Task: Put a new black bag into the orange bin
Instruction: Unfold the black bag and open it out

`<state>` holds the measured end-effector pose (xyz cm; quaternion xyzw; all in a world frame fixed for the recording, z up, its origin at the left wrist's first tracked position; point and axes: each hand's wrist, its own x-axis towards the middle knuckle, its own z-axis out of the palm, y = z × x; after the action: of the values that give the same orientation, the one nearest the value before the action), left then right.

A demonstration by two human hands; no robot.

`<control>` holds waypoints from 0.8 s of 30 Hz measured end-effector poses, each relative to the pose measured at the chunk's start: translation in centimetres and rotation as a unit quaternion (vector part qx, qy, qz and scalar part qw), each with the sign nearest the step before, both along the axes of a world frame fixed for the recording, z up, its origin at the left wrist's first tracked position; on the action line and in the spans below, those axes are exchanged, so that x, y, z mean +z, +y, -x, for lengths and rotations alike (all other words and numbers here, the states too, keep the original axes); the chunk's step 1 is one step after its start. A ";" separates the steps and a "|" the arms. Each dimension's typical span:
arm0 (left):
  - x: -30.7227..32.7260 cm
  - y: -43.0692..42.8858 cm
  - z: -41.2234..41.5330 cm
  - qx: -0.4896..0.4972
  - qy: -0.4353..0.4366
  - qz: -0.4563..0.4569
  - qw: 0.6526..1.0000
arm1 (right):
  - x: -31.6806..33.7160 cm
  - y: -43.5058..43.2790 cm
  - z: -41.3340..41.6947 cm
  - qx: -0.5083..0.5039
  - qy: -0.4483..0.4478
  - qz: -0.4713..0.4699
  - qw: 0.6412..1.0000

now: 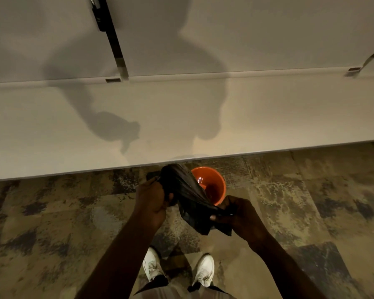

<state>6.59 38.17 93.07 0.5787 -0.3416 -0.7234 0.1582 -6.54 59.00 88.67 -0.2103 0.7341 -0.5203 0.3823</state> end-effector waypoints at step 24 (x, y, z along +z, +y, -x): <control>-0.1 3.2 0.7 -0.047 -0.058 0.142 0.987 | 1.7 7.0 5.9 0.072 -0.006 0.011 0.997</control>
<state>5.86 41.42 92.98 0.5750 -0.4760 -0.6393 0.1846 -12.47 66.03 90.35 -0.2639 0.7088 -0.5009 0.4208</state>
